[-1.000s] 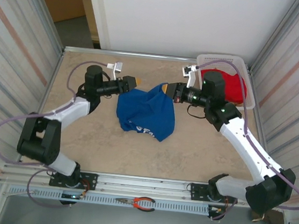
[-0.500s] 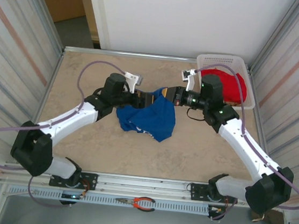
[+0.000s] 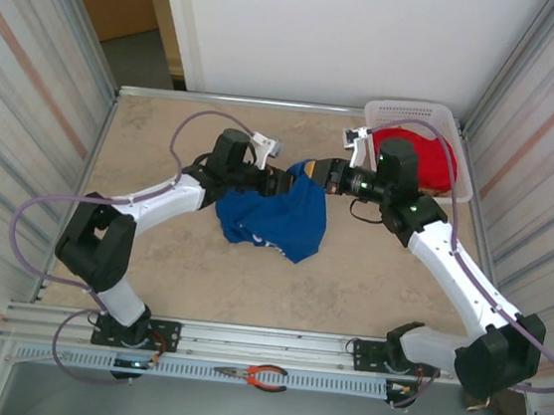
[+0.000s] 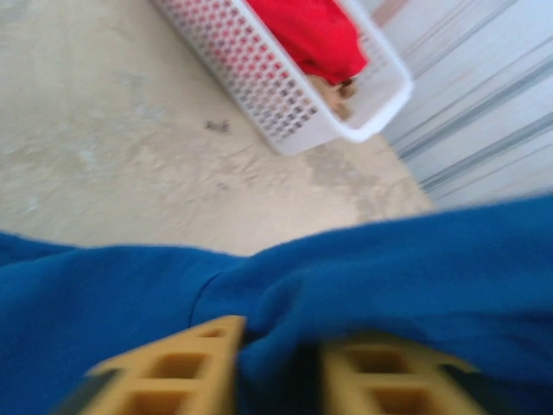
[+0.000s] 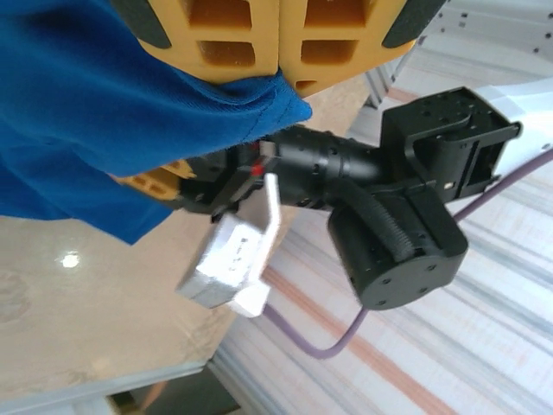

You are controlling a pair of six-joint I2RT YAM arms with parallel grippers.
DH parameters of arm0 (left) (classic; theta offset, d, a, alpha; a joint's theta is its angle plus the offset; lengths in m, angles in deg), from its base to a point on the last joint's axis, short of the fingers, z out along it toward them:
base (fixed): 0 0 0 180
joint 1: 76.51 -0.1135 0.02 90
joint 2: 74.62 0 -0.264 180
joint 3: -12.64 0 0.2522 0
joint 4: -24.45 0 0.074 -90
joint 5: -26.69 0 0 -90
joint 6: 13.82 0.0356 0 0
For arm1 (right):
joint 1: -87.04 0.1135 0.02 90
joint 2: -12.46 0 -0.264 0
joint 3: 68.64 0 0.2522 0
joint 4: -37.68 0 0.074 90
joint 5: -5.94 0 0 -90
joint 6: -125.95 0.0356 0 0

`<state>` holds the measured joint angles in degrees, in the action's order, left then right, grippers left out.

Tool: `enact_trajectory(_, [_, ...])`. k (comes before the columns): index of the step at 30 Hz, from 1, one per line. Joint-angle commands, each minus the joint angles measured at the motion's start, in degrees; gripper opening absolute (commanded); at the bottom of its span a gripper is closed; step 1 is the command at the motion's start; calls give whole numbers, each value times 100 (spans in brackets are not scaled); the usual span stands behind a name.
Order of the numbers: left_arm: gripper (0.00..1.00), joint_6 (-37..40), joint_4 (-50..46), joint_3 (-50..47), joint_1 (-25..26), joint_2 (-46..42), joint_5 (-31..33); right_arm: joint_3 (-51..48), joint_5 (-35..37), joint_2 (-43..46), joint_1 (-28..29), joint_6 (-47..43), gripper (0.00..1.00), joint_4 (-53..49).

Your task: Fold the inside-out t-shirt

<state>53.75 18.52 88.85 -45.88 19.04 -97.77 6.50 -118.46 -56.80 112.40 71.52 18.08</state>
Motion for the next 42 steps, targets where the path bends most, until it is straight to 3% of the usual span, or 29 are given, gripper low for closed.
enact_trajectory(1, [0,-674,1389,-320,-295,-286,-1118,-307,75,105,-342,57,0,64])
enact_trajectory(8, [0,-1408,2403,-800,-589,-881,-2129,-615,468,-716,-544,133,0,361])
enact_trajectory(15, [0,-2556,4022,-988,-650,-640,-2614,-403,740,-1560,-287,67,0,366])
enact_trajectory(16, [0,-2617,4098,-982,-663,-609,-2621,-383,713,-1566,-278,47,2,298])
enact_trajectory(18, [0,-2570,4016,-973,-694,-599,-2594,-383,752,-1434,-252,-17,24,126])
enact_trajectory(20, [0,-2480,3856,-957,-712,-600,-2579,-434,884,-1089,-240,-102,36,-109])
enact_trajectory(26, [0,-2289,3499,-946,-747,-603,-2483,-584,1316,168,-7,72,47,-572])
enact_trajectory(30, [0,-2274,3458,-928,-752,-560,-2480,-433,1487,408,392,148,60,-599])
enact_trajectory(42, [0,-2266,3347,-893,-752,-603,-2505,659,1459,-659,688,-136,63,-500])
